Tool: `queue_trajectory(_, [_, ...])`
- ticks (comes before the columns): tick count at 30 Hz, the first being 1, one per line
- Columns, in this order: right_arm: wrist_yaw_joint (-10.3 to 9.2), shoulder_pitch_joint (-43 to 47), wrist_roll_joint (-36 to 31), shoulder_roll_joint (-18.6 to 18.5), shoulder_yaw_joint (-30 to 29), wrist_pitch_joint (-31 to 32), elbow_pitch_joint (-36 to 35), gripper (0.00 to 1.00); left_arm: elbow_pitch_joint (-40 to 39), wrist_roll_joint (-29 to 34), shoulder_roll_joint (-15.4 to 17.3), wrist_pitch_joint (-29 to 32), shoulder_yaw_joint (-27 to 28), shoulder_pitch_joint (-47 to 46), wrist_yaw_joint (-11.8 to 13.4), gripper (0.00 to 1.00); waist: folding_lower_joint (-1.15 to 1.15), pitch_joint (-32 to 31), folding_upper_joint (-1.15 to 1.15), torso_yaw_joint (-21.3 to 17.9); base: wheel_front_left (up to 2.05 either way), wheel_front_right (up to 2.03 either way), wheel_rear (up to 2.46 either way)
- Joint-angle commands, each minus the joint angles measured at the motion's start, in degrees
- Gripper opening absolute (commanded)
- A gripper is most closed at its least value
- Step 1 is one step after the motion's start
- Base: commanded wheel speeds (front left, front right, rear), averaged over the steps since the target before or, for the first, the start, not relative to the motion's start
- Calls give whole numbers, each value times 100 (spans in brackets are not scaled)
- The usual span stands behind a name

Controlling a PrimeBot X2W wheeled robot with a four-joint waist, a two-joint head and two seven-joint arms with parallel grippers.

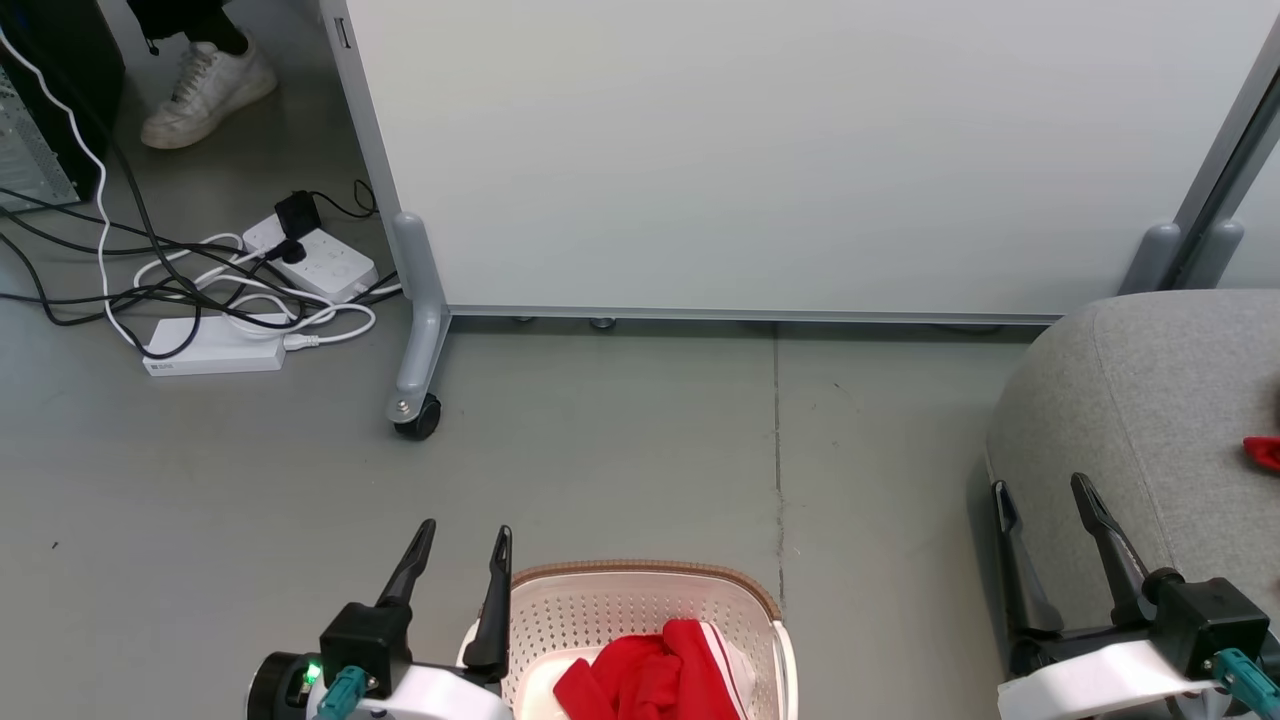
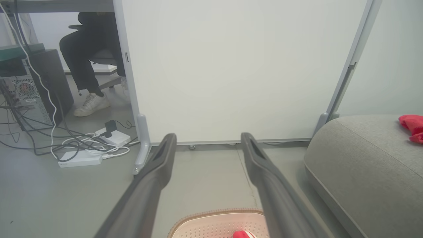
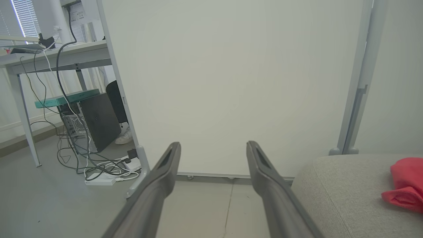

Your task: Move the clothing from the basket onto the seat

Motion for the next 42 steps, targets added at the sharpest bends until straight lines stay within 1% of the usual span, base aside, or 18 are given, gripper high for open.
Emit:
queue_trajectory(1, [1, 41, -48, 4, -40, -26, -21, 100, 28, -2, 21, 0, -24, 12, 10, 100, 0, 26, 0, -2, 0, 0, 0])
queue_trajectory(11, [1, 53, -76, 72, -101, -27, 25, 100, 77, -18, 23, 0, -140, -62, 6, 100, 0, 86, 0, -27, 0, 0, 0])
queue_trajectory(34, [1, 1, -45, 85, -183, -27, 38, 100, 175, 11, 23, 0, -274, -137, -59, 100, 0, 134, 0, -59, 0, 0, 0])
queue_trajectory(42, [1, -75, -114, 20, -189, -27, 4, 100, 185, 67, 23, 0, -401, -237, -75, 100, 0, 357, 0, -220, 0, 0, 0])
